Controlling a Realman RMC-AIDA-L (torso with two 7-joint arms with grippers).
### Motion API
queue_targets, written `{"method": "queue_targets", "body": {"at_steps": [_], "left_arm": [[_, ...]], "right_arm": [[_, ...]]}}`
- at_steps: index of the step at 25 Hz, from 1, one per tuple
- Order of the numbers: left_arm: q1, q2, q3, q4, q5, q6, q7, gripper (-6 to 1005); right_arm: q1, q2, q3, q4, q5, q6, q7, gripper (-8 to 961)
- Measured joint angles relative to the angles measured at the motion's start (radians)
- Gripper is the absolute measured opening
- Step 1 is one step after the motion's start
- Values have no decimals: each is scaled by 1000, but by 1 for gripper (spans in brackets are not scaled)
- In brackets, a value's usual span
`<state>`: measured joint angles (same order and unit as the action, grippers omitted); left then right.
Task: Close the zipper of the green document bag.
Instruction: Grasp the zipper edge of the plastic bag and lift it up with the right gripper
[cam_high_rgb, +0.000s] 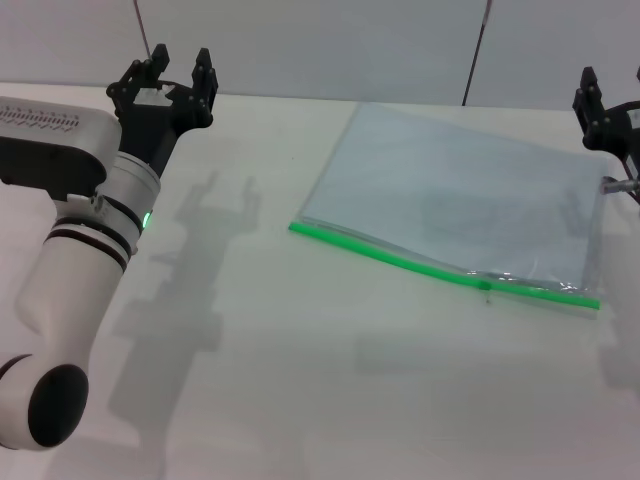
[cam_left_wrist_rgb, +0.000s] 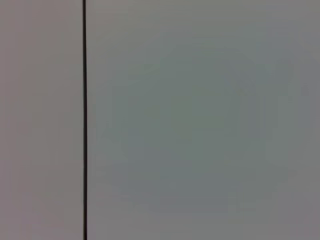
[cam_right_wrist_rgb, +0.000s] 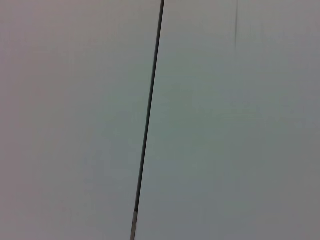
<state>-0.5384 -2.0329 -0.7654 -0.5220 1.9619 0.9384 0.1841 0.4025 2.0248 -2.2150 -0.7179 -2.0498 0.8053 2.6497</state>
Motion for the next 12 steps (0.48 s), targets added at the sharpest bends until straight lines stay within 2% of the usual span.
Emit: {"method": "queue_targets", "body": {"at_steps": [12], "left_arm": [[-8,3,-9,4,-2,1,9,495]], "right_arm": [[8,0,0,0,1,1,16,613]]}}
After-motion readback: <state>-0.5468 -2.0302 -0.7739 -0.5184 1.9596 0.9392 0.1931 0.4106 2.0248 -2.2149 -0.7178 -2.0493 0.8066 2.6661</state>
